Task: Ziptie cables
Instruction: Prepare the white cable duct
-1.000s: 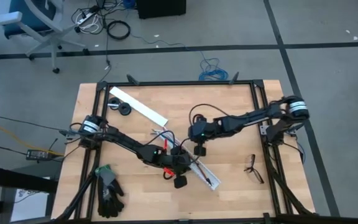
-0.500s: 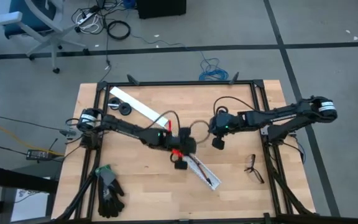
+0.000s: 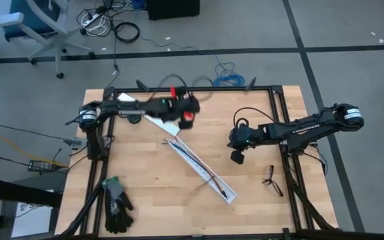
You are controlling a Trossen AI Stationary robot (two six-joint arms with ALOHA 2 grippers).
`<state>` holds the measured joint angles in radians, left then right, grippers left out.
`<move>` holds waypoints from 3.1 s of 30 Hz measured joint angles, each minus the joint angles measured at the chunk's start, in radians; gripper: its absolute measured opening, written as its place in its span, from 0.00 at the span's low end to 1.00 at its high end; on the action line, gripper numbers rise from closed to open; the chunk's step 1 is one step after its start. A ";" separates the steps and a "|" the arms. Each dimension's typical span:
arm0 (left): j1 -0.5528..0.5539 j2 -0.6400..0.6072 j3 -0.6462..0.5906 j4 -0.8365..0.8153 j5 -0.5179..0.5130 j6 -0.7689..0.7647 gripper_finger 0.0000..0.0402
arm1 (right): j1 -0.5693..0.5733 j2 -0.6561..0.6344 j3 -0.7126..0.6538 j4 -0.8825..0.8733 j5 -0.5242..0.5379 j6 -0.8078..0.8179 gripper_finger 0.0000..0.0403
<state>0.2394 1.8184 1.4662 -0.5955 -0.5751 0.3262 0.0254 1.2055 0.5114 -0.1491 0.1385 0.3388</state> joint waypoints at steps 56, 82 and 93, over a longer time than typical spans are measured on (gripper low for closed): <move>0.239 -1.117 -1.041 0.290 0.554 -0.442 0.00 | -0.333 1.130 1.340 0.002 -0.396 -0.466 0.34; 0.190 -1.119 -1.041 0.285 0.553 -0.410 0.00 | -0.278 1.197 1.342 -0.143 -0.296 -0.289 0.52; 0.190 -1.119 -1.041 0.281 0.553 -0.409 0.00 | -0.256 1.206 1.345 -0.213 -0.164 -0.459 0.50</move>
<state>0.4297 0.6994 0.4252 -0.3150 -0.0219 -0.0830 -0.2306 2.4113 1.8561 -0.3626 -0.0253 -0.1204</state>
